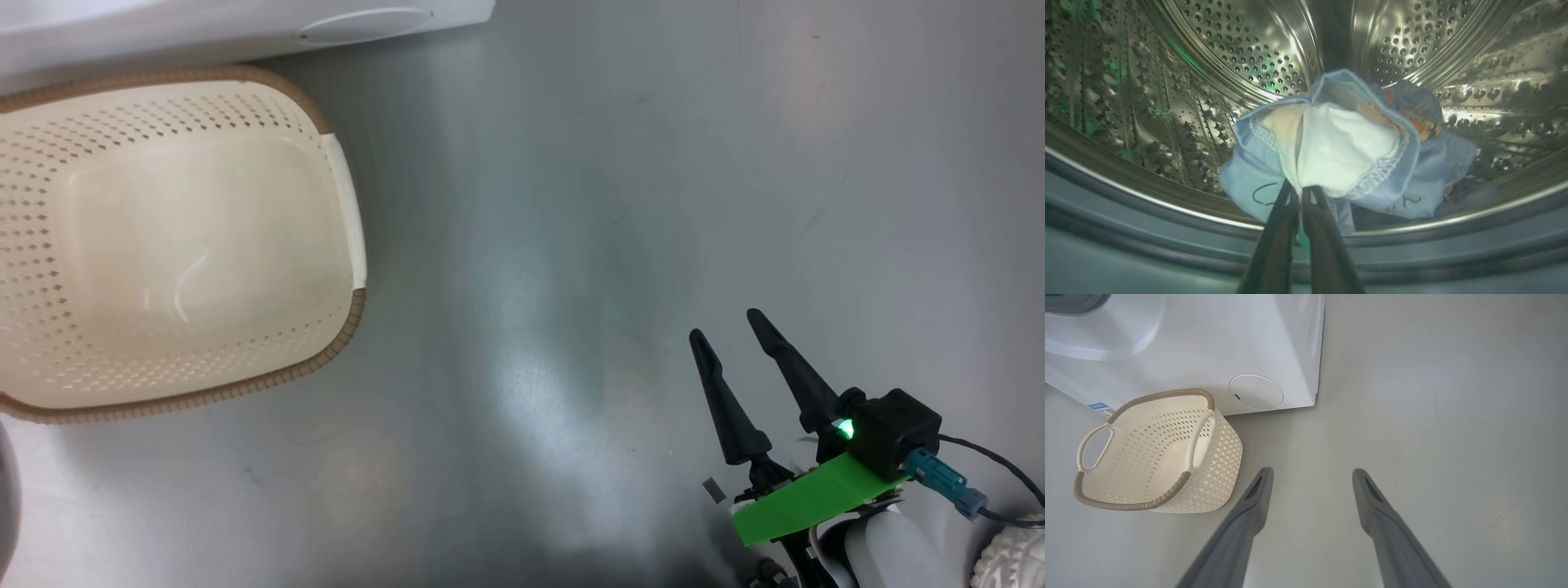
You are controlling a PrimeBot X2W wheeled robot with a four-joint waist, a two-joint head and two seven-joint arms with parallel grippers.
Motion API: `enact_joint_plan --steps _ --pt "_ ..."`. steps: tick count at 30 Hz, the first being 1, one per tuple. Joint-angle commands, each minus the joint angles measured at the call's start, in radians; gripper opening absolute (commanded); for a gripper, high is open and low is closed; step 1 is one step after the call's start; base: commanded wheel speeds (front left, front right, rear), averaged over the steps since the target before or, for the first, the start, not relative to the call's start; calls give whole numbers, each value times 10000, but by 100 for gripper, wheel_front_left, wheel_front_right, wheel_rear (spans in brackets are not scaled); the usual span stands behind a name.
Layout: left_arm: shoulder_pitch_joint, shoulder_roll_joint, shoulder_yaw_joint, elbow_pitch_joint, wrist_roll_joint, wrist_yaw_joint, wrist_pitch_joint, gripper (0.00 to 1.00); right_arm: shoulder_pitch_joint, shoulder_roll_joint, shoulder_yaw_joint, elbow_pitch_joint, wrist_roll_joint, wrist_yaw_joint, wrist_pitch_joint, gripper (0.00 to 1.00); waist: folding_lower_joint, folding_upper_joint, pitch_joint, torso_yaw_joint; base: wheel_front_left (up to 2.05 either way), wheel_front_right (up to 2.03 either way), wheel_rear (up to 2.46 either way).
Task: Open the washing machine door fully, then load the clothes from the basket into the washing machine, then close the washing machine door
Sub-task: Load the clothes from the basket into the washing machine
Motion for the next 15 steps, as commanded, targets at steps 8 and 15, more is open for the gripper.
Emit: enact_joint_plan --steps 8,15 --pt "-264 574 -59 -1230 10 -222 -369 0 232 -42 355 -116 34 16 -48 100 0 0 -96 44 0 0 0" --pt "-235 822 82 -1813 -70 -381 -376 0 127 -13 395 -151 104 16 -48 100 0 0 218 -165 0 0 0"
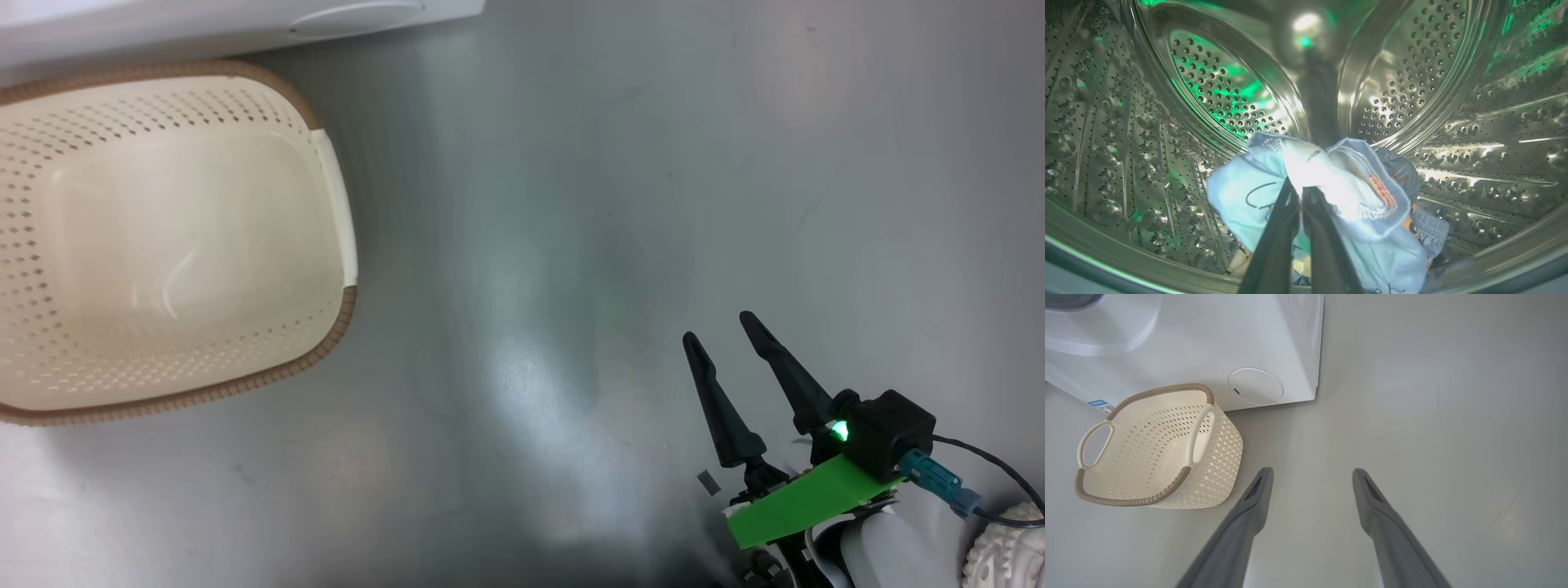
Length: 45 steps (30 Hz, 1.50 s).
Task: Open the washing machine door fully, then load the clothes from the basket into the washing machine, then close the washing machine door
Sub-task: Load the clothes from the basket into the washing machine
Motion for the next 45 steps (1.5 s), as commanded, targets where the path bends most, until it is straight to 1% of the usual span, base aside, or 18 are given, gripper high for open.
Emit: enact_joint_plan --steps 1,8,12,18,24,34,35,36,37,40,45 --pt "-74 543 34 -280 -7 -55 -49 0 130 8 233 -172 28 16 -48 100 0 0 138 -78 0 0 0" --pt "-521 680 -72 -142 67 -124 -50 0 124 123 259 -166 16 16 -48 100 0 0 522 -154 0 0 0" --pt "-809 672 -115 387 -5 -207 30 0 98 158 305 -185 23 16 -48 100 0 0 660 -210 0 0 0" --pt "-1191 750 -139 1197 -104 -131 450 0 112 147 293 -144 30 16 -48 100 0 0 762 -225 0 0 0" --pt "-1417 807 -178 1749 -217 -191 753 0 126 153 286 -131 -9 16 -48 100 0 0 764 -152 0 0 0" --pt "-1498 835 -345 1726 -234 -346 201 0 99 98 283 -148 -35 16 -48 100 0 0 706 -89 0 0 0" --pt "-1488 845 -321 1699 -290 -366 121 32 83 97 299 -140 -37 16 -48 100 0 0 707 -105 0 0 0" --pt "-1475 861 -341 1657 -271 -324 81 78 79 103 307 -139 -44 16 -48 100 0 0 705 -109 0 0 0" --pt "-1457 863 -339 1650 -276 -271 55 100 73 113 310 -140 -49 16 -48 100 0 0 700 -109 0 0 0" --pt "-1412 862 -362 1706 -274 -122 15 100 47 143 301 -143 -64 16 -48 100 0 0 691 -97 0 0 0" --pt "-1299 812 -463 1987 -272 -14 8 100 -12 142 278 -64 -31 16 -48 100 0 0 518 -21 0 0 0"
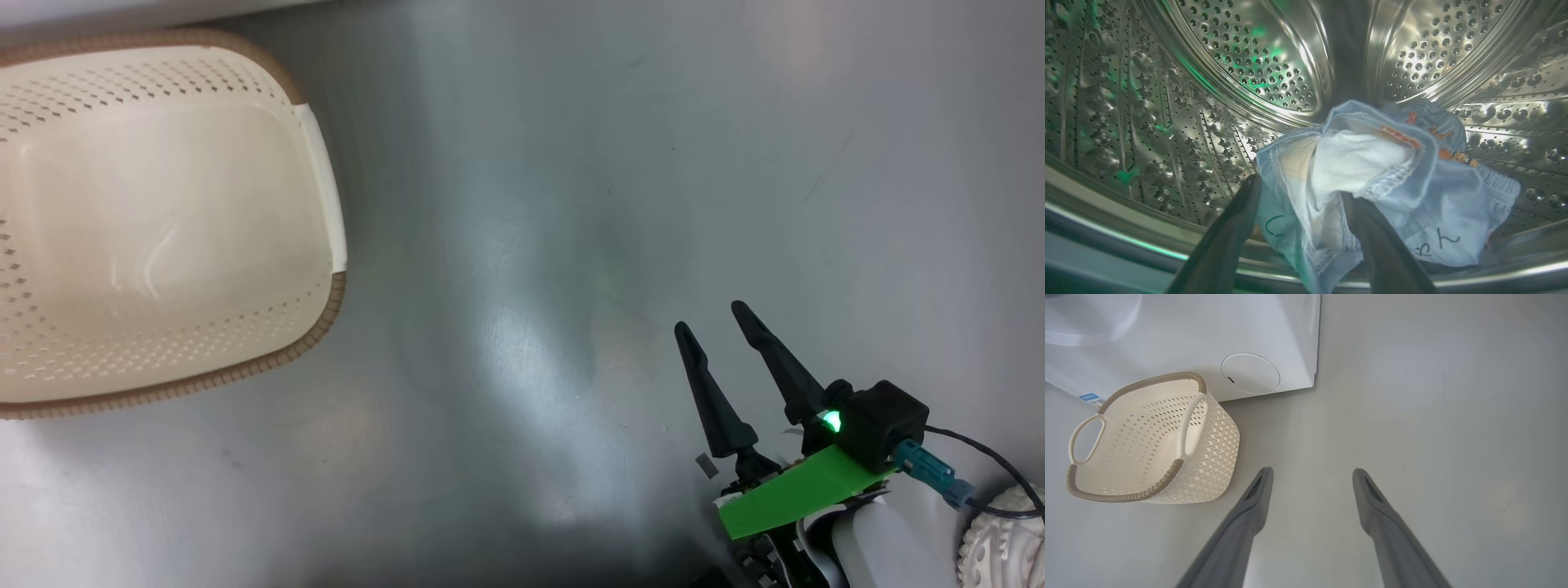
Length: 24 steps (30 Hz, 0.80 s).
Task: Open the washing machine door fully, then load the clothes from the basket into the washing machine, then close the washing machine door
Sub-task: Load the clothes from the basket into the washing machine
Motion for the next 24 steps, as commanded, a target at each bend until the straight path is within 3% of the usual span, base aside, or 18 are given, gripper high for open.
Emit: enact_joint_plan --steps 1,12,24 --pt "72 407 -43 -119 -104 44 -60 100 194 -24 254 -117 -20 16 -48 100 0 -1 -142 57 0 0 0" --pt "1250 -112 -16 -119 -406 -84 -126 100 -4 -96 227 91 46 16 -48 100 0 -1 -1146 386 0 0 0" --pt "3987 -744 429 -2544 -725 -312 -134 100 -105 -155 122 319 126 16 -48 100 0 -1 -2624 1044 0 0 0"
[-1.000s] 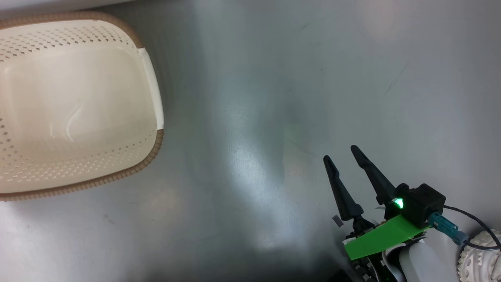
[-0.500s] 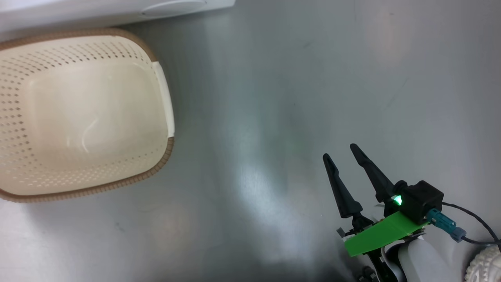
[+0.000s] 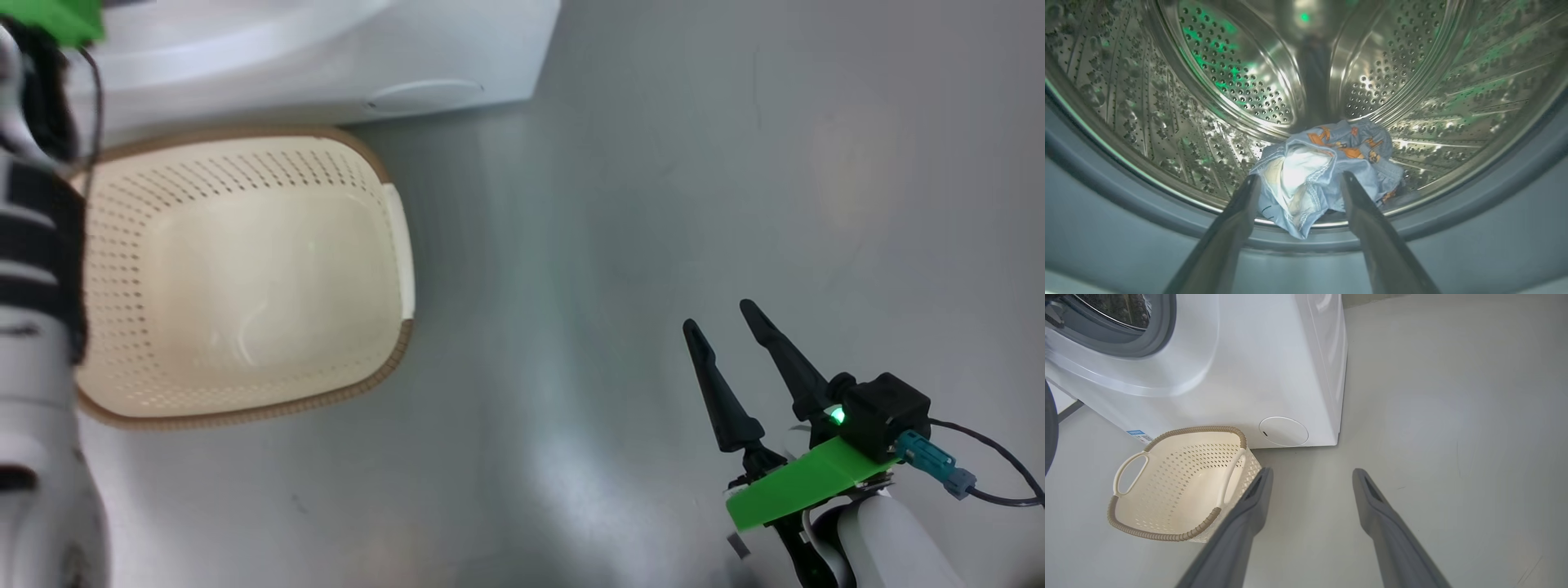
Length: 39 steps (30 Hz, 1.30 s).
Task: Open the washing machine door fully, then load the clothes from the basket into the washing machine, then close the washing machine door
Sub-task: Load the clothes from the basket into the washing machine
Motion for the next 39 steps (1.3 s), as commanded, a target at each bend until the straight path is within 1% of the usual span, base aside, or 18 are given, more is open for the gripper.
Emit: enact_joint_plan --steps 1,4,5,6,8,9,10,21,24,25,26,35,39 --pt "605 376 174 -616 -54 -50 -61 100 183 5 198 -125 111 16 -48 100 0 0 -711 367 0 0 0" --pt "1633 236 294 -1364 -34 -171 -61 100 300 21 184 -50 117 16 -48 100 0 0 -1230 456 0 0 0" --pt "1633 236 294 -1364 -34 -171 -61 100 300 21 184 -50 117 16 -48 100 0 0 -1230 456 0 0 0" --pt "1977 218 342 -1641 -17 -205 -61 100 347 32 178 -27 124 16 -48 100 0 0 -1403 465 0 0 0" --pt "2694 200 469 -2250 17 -249 -62 100 454 55 175 15 136 16 -48 100 0 0 -1757 470 0 0 0" --pt "3396 194 612 -2919 59 -277 -62 100 575 76 176 39 139 16 -48 100 0 0 -2091 464 0 0 0" --pt "3396 194 612 -2919 59 -277 -62 100 575 76 176 39 139 16 -48 100 0 0 -2091 464 0 0 0" --pt "7159 103 1146 -6760 467 -200 -62 100 1260 191 86 -9 -7 16 -48 100 0 0 -3709 403 0 0 0" --pt "8209 67 1295 -7798 553 -127 -62 100 1430 226 103 -16 -14 16 -48 100 0 0 -4096 338 0 0 0" --pt "8921 11 1335 -8389 613 -84 -62 100 1520 241 98 15 -20 16 -48 100 0 0 -4317 289 0 0 0" --pt "9273 -4 1305 -8645 694 -56 -62 100 1543 246 82 7 -25 16 -48 100 0 0 -4410 275 0 0 0" --pt "11869 -373 1645 -10364 772 507 -62 100 1744 225 121 -32 -85 16 -48 100 0 0 -5037 155 0 0 0" --pt "12859 -586 1729 -10858 770 626 -62 100 1809 155 124 -66 -102 16 -48 100 0 0 -5141 165 0 0 0"
